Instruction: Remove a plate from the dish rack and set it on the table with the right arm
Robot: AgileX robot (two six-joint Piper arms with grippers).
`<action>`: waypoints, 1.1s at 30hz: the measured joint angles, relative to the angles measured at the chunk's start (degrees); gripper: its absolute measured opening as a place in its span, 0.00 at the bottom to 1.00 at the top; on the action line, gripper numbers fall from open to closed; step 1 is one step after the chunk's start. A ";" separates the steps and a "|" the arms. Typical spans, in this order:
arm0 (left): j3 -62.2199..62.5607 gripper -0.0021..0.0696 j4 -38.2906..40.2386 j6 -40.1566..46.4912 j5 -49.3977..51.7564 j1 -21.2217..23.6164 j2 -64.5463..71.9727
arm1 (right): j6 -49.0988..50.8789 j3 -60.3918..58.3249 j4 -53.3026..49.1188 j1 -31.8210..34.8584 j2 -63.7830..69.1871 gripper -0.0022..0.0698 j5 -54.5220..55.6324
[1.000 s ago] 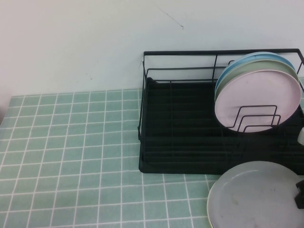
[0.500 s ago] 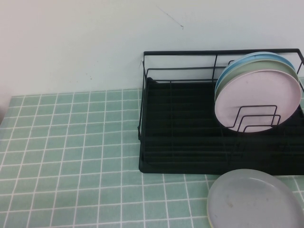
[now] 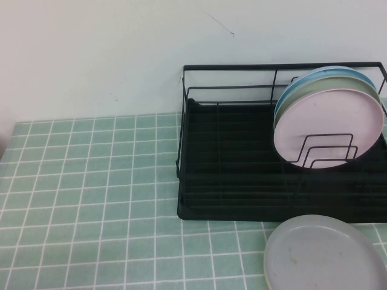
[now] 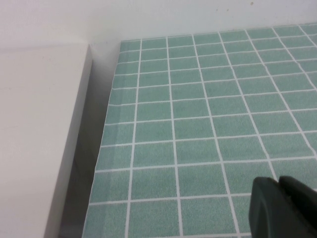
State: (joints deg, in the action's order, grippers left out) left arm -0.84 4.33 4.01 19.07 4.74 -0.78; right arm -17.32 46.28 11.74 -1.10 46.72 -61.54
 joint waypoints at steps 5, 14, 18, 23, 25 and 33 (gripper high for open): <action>0.00 0.02 0.00 0.00 0.00 0.00 0.00 | 0.00 0.00 0.10 0.00 -8.25 0.03 -3.80; 0.00 0.02 0.00 0.00 0.00 0.00 0.00 | -1.09 -1.27 -3.25 0.00 -13.43 0.03 0.34; 0.00 0.02 0.00 0.00 0.00 0.00 0.00 | -1.81 -9.91 -4.41 0.00 -16.92 0.03 20.10; 0.00 0.02 0.00 0.00 0.00 0.00 0.00 | -5.58 -29.01 -7.59 0.00 -26.33 0.03 45.46; 0.00 0.02 0.00 0.00 0.00 0.00 0.00 | -6.76 -35.30 -9.55 0.00 -30.95 0.03 51.33; 0.00 0.02 0.00 0.00 0.00 0.00 0.00 | -7.57 -47.77 -8.29 1.58 -46.17 0.03 56.10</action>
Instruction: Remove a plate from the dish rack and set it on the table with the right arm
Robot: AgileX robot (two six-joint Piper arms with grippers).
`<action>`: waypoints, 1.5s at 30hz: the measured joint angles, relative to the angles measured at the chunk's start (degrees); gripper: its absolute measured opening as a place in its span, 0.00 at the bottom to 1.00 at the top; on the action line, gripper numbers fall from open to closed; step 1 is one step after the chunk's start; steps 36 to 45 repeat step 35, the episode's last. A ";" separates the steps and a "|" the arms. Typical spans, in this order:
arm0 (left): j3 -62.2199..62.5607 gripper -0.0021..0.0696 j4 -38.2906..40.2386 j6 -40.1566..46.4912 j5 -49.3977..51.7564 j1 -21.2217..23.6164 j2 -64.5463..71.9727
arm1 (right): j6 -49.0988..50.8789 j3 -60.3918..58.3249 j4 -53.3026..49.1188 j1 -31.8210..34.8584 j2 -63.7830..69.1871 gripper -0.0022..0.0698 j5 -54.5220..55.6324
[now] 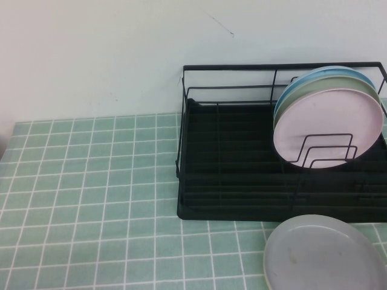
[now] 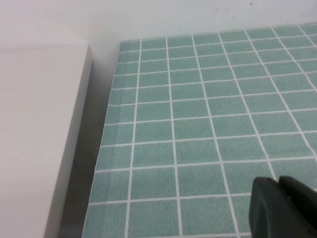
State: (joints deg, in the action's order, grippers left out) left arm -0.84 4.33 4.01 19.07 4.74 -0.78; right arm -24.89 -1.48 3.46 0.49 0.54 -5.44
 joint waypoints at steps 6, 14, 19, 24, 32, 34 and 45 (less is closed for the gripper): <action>0.00 0.02 0.00 0.00 0.00 0.00 0.00 | 0.49 -0.05 1.02 0.13 -1.15 0.03 -8.08; 0.00 0.02 0.00 0.00 0.00 0.00 0.00 | 5.95 0.18 1.02 0.13 -1.15 0.03 -14.41; 0.00 0.02 0.00 0.00 0.00 0.00 0.00 | 6.31 0.28 1.02 0.13 -1.15 0.03 -14.50; 0.00 0.02 0.00 0.00 0.00 0.00 0.00 | 6.40 0.28 1.02 0.13 -1.15 0.03 -14.70; 0.00 0.02 0.00 0.00 0.00 0.00 0.00 | 6.53 0.28 1.02 0.13 -1.15 0.03 -14.70; 0.00 0.02 0.00 0.00 0.00 0.00 0.00 | 6.53 0.28 1.02 0.13 -1.15 0.03 -14.70; 0.00 0.02 0.00 0.00 0.00 0.00 0.00 | 6.53 0.28 1.02 0.13 -1.15 0.03 -14.70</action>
